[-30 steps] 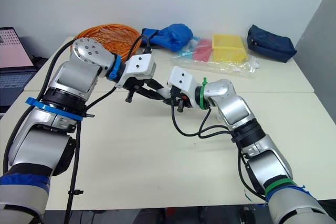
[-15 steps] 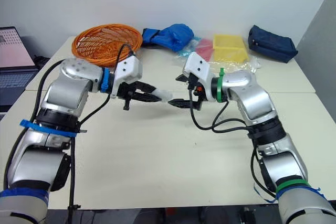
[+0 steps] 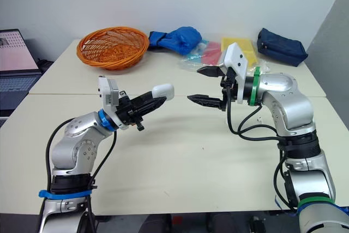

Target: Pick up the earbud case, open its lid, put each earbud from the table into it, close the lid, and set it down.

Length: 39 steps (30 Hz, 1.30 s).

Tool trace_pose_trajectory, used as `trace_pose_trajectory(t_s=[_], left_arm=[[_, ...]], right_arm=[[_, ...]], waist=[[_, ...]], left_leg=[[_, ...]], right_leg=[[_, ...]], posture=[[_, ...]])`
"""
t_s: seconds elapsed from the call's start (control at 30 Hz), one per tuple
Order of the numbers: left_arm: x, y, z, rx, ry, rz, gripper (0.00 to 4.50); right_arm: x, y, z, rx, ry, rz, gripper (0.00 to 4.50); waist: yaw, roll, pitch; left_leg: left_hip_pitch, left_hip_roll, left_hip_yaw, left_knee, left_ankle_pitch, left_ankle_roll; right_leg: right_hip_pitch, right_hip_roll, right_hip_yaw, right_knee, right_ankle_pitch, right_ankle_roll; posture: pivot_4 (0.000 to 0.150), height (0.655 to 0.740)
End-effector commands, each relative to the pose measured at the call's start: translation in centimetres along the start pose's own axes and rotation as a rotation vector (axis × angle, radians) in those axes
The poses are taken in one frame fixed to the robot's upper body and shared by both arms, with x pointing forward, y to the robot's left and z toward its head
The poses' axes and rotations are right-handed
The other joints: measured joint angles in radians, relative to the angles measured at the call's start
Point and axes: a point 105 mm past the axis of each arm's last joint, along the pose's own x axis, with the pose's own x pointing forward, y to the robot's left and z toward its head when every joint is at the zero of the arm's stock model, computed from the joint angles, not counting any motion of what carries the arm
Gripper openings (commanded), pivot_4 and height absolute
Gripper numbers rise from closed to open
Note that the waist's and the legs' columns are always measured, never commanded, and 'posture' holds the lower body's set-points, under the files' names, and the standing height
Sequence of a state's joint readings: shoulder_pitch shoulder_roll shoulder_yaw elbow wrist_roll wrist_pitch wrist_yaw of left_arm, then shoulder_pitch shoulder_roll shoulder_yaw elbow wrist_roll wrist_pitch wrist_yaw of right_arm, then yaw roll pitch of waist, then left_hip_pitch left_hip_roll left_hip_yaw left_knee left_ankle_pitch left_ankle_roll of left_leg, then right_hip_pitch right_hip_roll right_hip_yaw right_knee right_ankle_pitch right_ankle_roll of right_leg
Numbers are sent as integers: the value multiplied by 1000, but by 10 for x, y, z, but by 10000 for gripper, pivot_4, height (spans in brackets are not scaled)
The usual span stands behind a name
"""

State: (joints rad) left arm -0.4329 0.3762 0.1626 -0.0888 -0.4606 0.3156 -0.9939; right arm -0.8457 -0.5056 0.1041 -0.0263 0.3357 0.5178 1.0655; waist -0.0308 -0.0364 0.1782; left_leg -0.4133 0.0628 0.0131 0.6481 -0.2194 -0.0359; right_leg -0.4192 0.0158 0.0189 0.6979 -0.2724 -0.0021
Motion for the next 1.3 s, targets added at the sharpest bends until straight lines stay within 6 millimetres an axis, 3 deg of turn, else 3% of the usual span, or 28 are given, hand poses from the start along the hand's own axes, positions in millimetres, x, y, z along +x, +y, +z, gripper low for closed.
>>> trace_pose_trajectory(t_s=[0.03, 0.43, 0.87, 1.07, 1.2, 1.3], left_arm=[[11, -16, 10, 69, -60, -54, 7764], [12, -23, 10, 54, -34, -120, 7764], [8, -27, 4, 44, -14, -149, 7764], [8, -18, 1, 38, -13, -100, 7764], [5, -4, 3, 36, -30, -9, 7764], [-5, 19, 10, 56, -64, 158, 7764]], right_arm=[[14, 3, 5, -90, -2, 40, 44519], [35, -6, 17, -58, -60, 23, 44519], [23, -25, 25, 5, -72, -36, 44519], [4, -12, 30, 101, -93, 60, 44519], [-12, -19, 18, 172, -47, -1, 44519], [-37, -39, -38, 318, 92, -317, 44519]], waist=[[0, 0, 0], [1, 0, 0], [2, 0, 0], [2, 0, 0], [2, 0, 0], [4, -2, -1]], left_leg=[[0, 0, 1, 0, 0, 0], [-1, 0, 0, -1, 0, 0], [-1, 0, 0, -2, 0, 0], [-1, 0, 0, -2, 0, 0], [-2, 0, -1, -2, 0, 0], [-2, 0, -1, -2, 0, 0]], right_leg=[[0, 0, 0, 0, 0, 0], [-1, 0, 0, -1, 1, -2], [-1, 0, 0, -1, 1, -2], [-1, 0, 0, -1, 1, -2], [-1, 0, 0, -2, 1, -2], [0, 0, -1, -2, 0, 0]], posture=[[1500, 7400], [1500, 7400], [1500, 7400], [1500, 7400], [1500, 7400], [1500, 7400]])
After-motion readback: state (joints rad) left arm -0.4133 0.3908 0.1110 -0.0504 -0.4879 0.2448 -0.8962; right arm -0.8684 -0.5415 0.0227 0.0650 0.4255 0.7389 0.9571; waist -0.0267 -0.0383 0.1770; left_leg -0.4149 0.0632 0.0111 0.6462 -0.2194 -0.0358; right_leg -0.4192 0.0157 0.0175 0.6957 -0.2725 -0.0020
